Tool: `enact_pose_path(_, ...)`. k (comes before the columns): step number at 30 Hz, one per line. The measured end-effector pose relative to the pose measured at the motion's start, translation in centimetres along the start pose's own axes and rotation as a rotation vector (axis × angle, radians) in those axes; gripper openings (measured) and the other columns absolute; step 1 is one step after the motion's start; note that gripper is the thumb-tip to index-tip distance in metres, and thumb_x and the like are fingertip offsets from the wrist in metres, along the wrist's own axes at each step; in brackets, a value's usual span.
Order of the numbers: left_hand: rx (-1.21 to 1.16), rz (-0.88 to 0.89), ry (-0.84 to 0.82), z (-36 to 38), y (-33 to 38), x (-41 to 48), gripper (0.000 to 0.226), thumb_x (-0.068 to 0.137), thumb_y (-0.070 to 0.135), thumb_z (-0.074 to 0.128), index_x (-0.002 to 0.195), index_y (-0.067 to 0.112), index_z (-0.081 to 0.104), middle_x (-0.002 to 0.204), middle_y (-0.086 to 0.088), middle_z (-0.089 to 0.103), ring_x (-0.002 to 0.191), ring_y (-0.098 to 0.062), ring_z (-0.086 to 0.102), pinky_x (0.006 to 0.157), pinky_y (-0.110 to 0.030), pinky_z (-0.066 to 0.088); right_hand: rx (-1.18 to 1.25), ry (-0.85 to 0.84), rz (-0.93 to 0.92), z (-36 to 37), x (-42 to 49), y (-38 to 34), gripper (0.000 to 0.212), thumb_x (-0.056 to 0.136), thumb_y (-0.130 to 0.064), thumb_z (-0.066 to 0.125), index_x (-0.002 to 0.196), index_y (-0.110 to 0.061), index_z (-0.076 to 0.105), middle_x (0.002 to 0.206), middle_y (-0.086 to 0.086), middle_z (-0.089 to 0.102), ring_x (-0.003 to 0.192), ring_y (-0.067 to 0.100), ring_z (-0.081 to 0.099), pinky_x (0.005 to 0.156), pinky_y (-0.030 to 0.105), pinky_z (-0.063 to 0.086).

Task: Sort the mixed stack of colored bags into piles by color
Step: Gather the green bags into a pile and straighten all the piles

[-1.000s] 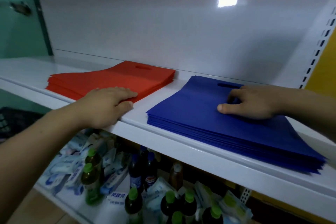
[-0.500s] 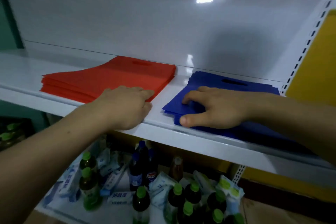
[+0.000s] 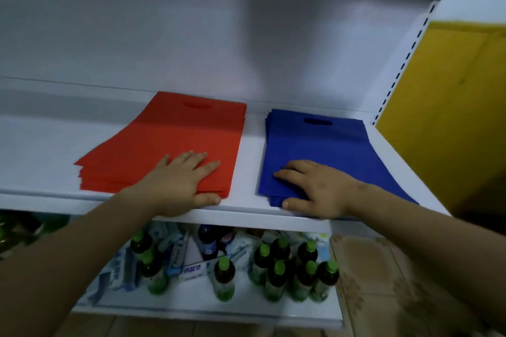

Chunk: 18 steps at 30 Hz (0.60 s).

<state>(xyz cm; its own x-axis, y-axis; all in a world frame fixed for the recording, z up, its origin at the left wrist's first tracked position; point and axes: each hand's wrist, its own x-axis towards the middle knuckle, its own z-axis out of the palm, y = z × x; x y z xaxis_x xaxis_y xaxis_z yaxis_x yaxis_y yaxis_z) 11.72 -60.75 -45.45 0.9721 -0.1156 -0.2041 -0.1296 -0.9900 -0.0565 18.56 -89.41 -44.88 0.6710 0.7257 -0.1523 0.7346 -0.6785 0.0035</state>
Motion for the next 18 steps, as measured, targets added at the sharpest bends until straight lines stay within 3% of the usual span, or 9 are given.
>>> enact_pose_path(2,-0.011,0.005,-0.019,-0.3,0.0,0.2,0.127,0.035,0.096,-0.017,0.148,0.039,-0.004,0.159,0.005,-0.005,0.146,-0.019,-0.002,0.116,-0.052,0.007,0.011,-0.007,0.011,-0.1,-0.3,-0.3,0.069,0.092,-0.062,0.039,0.15,-0.026,0.024,0.15,0.001,0.03,0.134,0.021,0.032,0.111,0.036,0.03)
enact_pose_path(5,-0.001,0.001,-0.059,-1.3,0.2,0.0,0.104,0.062,0.091,0.012,0.149,0.036,-0.005,0.16,0.002,-0.007,0.146,-0.022,-0.005,0.116,-0.055,0.003,0.031,-0.033,0.063,-0.9,-0.5,-1.1,0.069,0.093,-0.06,0.04,0.149,-0.024,0.025,0.151,0.003,0.028,0.135,0.023,0.031,0.112,0.037,0.029)
enact_pose_path(8,-0.023,0.016,-0.105,-2.4,0.5,-0.8,0.107,0.062,0.091,0.022,0.149,0.036,-0.006,0.159,0.001,-0.009,0.146,-0.022,-0.007,0.115,-0.056,-0.001,0.085,-0.068,0.154,-2.4,-0.7,-2.3,0.072,0.092,-0.062,0.04,0.15,-0.023,0.022,0.154,0.003,0.024,0.138,0.025,0.027,0.113,0.039,0.027)
enact_pose_path(10,-0.067,0.027,-0.111,-3.4,0.5,-1.6,0.098,0.073,0.084,0.032,0.15,0.035,-0.004,0.16,0.001,-0.006,0.146,-0.022,-0.006,0.115,-0.056,-0.001,0.121,-0.079,0.226,-4.0,-0.9,-3.2,0.073,0.093,-0.061,0.04,0.151,-0.023,0.019,0.155,0.004,0.023,0.139,0.025,0.025,0.113,0.04,0.026)
enact_pose_path(18,-0.195,0.101,-0.075,-7.1,0.5,-5.2,0.08,0.089,0.061,0.044,0.152,0.026,0.009,0.16,-0.003,0.003,0.147,-0.021,0.001,0.118,-0.044,0.004,0.238,-0.178,0.47,-6.8,-3.3,-6.0,0.075,0.093,-0.06,0.04,0.152,-0.021,0.016,0.158,0.005,0.017,0.143,0.028,0.02,0.114,0.043,0.027)
